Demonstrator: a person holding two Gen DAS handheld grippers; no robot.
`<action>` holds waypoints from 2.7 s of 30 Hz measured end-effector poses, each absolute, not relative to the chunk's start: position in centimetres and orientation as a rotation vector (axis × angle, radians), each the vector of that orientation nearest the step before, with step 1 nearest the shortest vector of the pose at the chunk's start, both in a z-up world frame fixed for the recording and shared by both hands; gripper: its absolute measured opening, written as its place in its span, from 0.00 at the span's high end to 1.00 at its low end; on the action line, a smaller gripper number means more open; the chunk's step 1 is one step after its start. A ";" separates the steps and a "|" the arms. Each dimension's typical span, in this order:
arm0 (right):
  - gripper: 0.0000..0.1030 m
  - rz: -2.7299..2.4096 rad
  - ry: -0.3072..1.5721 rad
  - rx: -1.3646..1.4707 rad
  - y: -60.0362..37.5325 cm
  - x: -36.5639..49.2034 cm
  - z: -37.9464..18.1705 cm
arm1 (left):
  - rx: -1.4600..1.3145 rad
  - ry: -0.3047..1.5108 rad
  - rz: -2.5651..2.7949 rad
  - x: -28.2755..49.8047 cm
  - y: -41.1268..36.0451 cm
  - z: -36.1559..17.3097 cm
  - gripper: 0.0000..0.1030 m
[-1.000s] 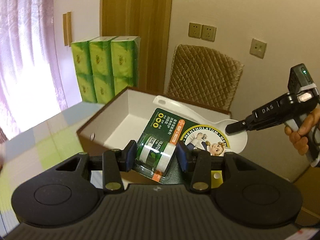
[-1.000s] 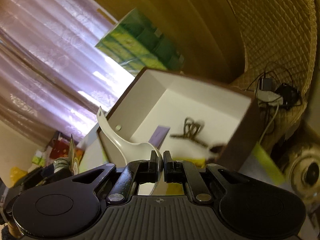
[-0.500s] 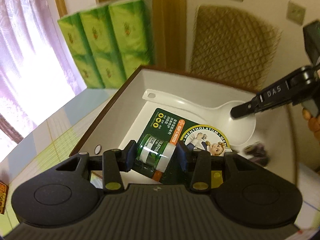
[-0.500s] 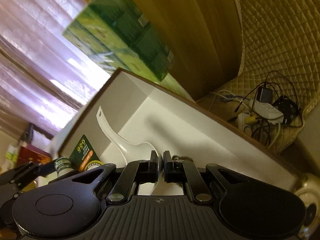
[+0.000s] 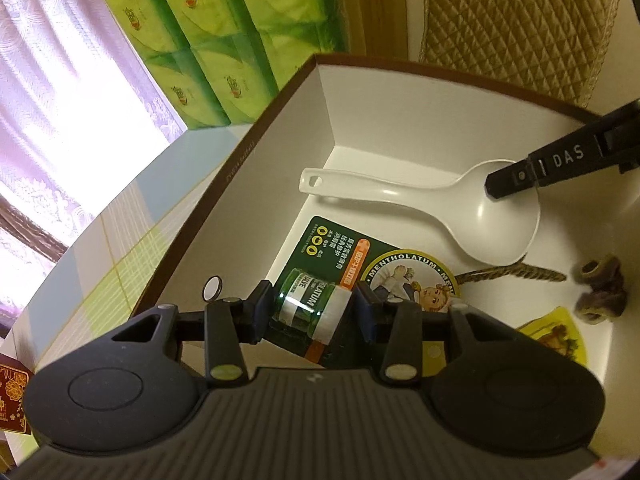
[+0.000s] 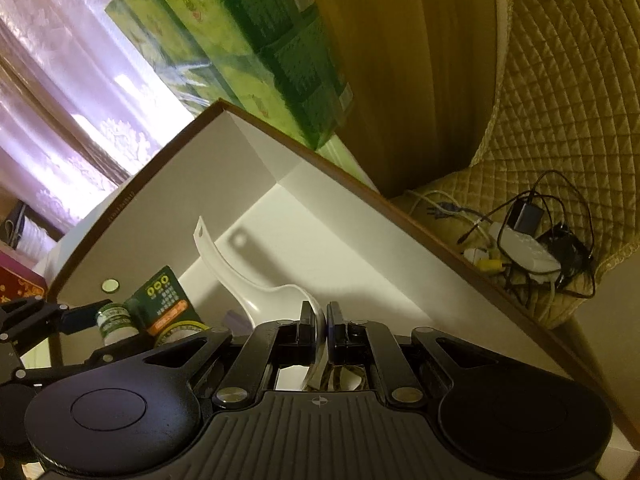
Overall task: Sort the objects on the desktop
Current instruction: 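Carry the spoon and green pack into the brown box and open both tools, then withdraw both tools from the box back toward the remaining items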
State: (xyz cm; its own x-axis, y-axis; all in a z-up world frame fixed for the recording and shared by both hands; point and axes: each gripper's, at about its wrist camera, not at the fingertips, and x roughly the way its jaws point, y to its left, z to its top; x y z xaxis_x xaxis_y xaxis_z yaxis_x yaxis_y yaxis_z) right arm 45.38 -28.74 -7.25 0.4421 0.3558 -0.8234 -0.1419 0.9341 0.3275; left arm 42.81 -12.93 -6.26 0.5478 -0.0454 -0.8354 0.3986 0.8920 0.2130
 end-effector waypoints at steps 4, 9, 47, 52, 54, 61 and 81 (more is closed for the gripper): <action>0.87 0.347 1.077 0.212 -28.3 45.3 -7.4 | 0.417 0.953 -0.264 42.7 -13.0 -6.4 0.59; 0.37 0.366 1.034 0.195 -28.5 44.4 -6.4 | 0.426 0.925 -0.273 42.4 -13.2 -5.9 0.39; 0.02 0.468 0.857 -0.213 -27.7 27.9 1.3 | 0.170 0.866 -0.115 26.6 -9.7 2.8 0.04; 0.02 0.456 0.825 -0.204 -27.2 25.7 1.9 | 0.121 0.850 -0.102 23.4 -9.2 3.2 0.04; 0.02 0.446 0.811 -0.197 -27.1 24.8 2.0 | 0.096 0.848 -0.104 22.1 -9.0 3.2 0.04; 0.02 0.420 0.756 -0.176 -27.2 22.0 2.6 | 0.068 0.819 -0.085 18.1 -8.2 2.7 0.04; 0.02 0.549 0.774 -0.153 -23.6 13.8 0.2 | -0.063 0.907 0.059 8.8 -0.7 0.0 0.04</action>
